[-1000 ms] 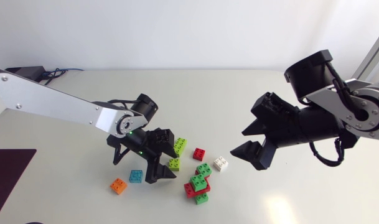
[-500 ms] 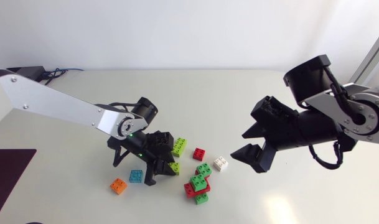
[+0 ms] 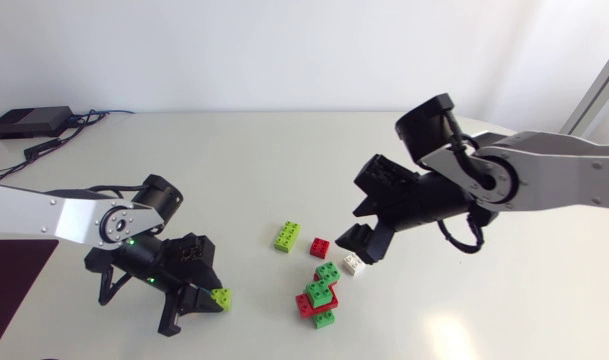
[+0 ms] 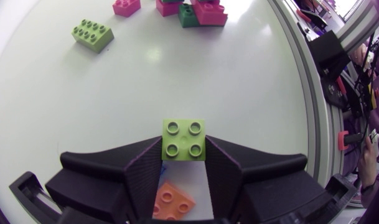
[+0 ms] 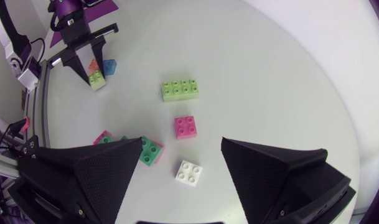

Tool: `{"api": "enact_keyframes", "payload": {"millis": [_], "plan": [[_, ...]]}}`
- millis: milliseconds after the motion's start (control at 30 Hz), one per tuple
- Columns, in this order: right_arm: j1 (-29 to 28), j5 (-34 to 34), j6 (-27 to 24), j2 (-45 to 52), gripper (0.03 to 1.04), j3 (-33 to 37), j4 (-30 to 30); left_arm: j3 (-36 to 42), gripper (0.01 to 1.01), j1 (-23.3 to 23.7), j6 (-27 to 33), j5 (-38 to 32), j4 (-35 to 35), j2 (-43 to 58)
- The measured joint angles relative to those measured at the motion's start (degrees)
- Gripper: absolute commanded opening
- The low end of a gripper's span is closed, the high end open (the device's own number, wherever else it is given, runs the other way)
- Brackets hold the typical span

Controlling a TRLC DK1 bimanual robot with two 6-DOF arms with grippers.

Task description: Sort duplo bricks by size, large to the right and small to the left

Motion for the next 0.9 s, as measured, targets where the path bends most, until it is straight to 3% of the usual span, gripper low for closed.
{"api": "enact_keyframes", "payload": {"millis": [333, 367, 467, 567, 900], "plan": [[1.7, 3.2, 0.0, 18.6, 0.91, 10.3, 3.7, -4.2, 0.311, 2.1, 2.8, 0.9, 1.3, -1.6], [1.8, 3.5, 0.0, 19.9, 0.91, 11.0, 3.7, -4.3, 0.385, 2.4, 3.0, 1.0, 1.3, -1.6], [2.3, 3.6, 0.0, 22.7, 0.91, 12.5, 3.9, -4.3, 0.833, 3.4, 3.3, 0.7, 1.2, -1.7], [2.7, 3.6, 0.0, 24.2, 0.91, 12.9, 3.9, -4.5, 0.975, 4.8, 3.4, 0.3, 1.2, -2.1], [3.0, 3.8, 0.0, 24.9, 0.91, 12.9, 3.9, -1.9, 0.987, 6.4, 0.3, 3.0, 0.2, -3.0]]}}
